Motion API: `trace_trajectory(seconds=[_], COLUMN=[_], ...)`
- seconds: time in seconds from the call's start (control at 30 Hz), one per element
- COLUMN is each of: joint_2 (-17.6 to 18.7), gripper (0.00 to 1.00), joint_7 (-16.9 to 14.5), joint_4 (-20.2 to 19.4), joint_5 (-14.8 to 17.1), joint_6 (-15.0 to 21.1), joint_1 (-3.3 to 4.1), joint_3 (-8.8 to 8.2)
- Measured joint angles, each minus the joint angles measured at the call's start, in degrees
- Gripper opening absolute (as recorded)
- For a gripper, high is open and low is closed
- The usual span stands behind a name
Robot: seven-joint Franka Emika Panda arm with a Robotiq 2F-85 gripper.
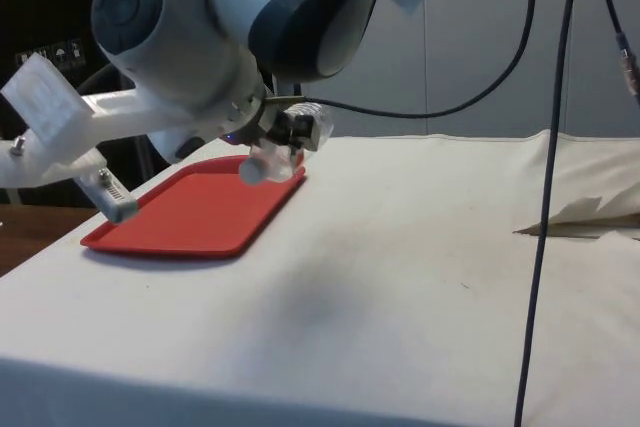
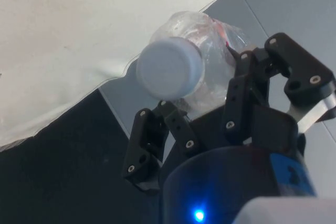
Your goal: Place the bottle upright on the tray.
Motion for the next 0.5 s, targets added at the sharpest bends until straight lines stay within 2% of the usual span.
trace_trajectory(seconds=[0.5], joint_2=[-2.35], gripper=[0.33], joint_7=[-1.26], joint_4=[0.0], joint_5=[1.03], joint_6=[-0.06], joint_1=[-0.06], joint_3=[0.0])
